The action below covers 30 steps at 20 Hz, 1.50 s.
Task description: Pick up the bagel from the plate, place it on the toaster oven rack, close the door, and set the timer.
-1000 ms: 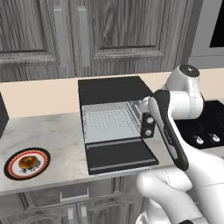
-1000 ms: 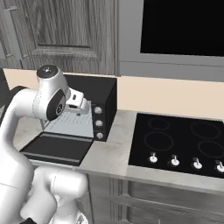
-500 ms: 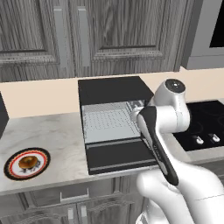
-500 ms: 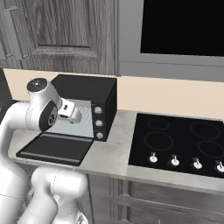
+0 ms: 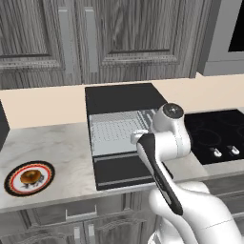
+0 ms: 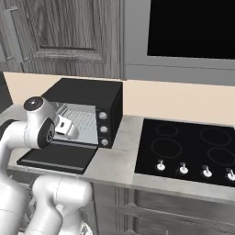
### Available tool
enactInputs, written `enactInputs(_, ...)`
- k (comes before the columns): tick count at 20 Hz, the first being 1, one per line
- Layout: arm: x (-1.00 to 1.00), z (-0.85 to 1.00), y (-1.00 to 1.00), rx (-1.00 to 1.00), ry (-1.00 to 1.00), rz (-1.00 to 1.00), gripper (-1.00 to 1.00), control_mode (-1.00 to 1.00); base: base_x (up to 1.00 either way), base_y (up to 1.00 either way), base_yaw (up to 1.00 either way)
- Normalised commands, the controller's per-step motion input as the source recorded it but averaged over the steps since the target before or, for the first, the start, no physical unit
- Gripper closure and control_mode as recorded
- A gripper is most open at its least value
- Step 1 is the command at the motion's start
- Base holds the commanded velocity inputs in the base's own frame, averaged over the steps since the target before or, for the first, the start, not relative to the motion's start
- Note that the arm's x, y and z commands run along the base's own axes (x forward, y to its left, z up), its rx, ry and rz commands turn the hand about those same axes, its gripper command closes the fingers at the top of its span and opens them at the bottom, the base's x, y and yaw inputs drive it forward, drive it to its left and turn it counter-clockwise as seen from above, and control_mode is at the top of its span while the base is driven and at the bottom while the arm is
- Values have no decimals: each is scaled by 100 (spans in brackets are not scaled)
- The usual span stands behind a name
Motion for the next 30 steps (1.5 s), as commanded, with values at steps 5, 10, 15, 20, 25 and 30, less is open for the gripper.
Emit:
enactInputs(5, 23, -13, 21, 6, 1, -4, -100, -100, 0, 0, 0)
enactInputs(10, 22, 0, 14, 1, 0, -1, -100, -100, 0, 0, 0)
enactInputs(15, 22, 0, 8, 0, 0, 0, -100, -100, 0, 0, 0)
enactInputs(20, 31, 0, 0, 0, 0, 0, -100, -100, 0, 0, 0)
enactInputs(25, 23, 0, 0, -3, 0, 0, -100, -100, 0, 0, 0)
enactInputs(30, 13, -7, 0, -7, -1, 3, -100, -100, 0, 0, 0)
